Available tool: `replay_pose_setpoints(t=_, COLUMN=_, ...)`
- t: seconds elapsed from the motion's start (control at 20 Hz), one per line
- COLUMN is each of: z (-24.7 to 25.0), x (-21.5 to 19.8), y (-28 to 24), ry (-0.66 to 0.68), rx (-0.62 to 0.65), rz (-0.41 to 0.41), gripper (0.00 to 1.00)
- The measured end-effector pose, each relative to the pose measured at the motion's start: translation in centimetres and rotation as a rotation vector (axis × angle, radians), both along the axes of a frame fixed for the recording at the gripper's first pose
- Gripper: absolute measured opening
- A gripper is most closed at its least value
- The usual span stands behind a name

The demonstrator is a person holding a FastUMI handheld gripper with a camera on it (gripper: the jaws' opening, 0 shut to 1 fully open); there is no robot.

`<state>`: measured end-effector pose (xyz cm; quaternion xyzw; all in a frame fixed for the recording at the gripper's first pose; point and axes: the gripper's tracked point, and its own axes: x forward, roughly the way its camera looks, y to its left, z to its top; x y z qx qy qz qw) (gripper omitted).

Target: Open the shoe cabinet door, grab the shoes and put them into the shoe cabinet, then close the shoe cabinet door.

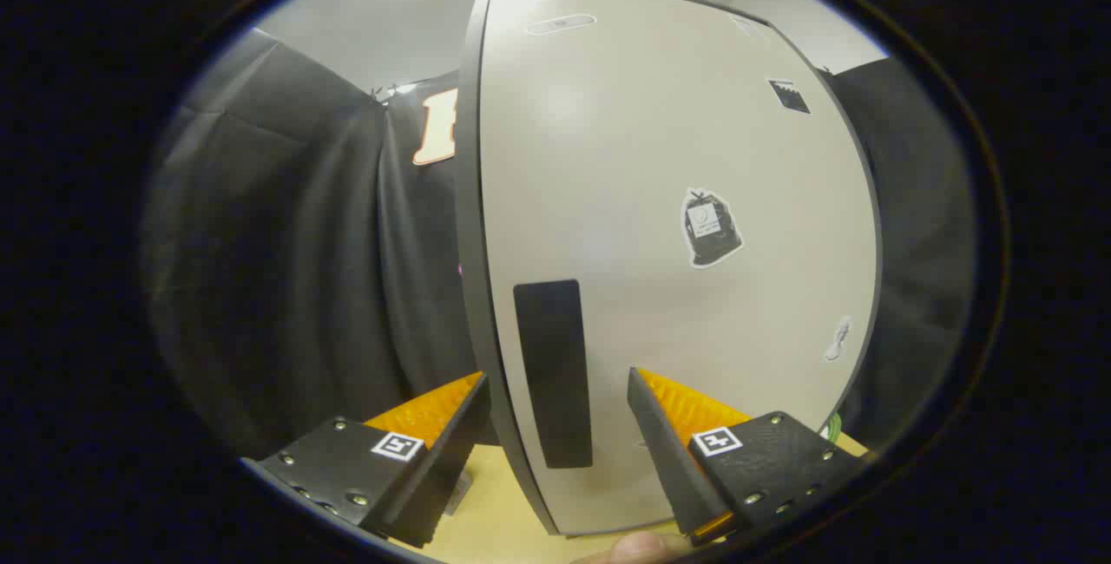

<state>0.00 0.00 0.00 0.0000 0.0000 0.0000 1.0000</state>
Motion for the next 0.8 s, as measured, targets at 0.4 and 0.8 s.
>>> replay_pose_setpoints(t=0.4, z=0.17, x=0.35, y=0.07, ry=-0.006, rx=-0.026, rz=-0.013, gripper=0.94)
replay_pose_setpoints(t=0.8, z=-0.32, x=0.9, y=0.2, ry=0.008, rx=-0.042, rz=-0.03, gripper=0.76)
